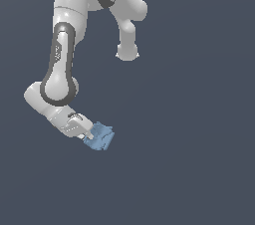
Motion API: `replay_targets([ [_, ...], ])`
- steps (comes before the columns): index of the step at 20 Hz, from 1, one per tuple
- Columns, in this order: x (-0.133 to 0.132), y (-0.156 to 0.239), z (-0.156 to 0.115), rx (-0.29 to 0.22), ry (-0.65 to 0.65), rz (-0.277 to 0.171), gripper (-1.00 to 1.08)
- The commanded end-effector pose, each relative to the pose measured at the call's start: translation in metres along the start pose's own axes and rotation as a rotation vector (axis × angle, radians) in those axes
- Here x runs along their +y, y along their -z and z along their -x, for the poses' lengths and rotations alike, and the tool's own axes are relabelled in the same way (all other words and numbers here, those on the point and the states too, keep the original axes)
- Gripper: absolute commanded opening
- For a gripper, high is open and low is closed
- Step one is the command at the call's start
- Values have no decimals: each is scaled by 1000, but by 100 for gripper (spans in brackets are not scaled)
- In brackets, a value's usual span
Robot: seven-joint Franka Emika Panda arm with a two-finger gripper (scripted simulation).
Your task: Pick up the object and move it to a goal position.
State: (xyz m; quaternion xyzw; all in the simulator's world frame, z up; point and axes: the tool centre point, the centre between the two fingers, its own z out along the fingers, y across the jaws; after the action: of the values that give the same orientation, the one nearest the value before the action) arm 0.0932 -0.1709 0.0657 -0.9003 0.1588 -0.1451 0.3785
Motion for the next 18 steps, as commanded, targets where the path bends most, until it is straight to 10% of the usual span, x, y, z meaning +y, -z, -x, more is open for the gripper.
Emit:
replay_targets([
  [1, -2, 5, -12, -1, 1, 1, -100],
  [18, -11, 25, -70, -2, 1, -1, -100],
])
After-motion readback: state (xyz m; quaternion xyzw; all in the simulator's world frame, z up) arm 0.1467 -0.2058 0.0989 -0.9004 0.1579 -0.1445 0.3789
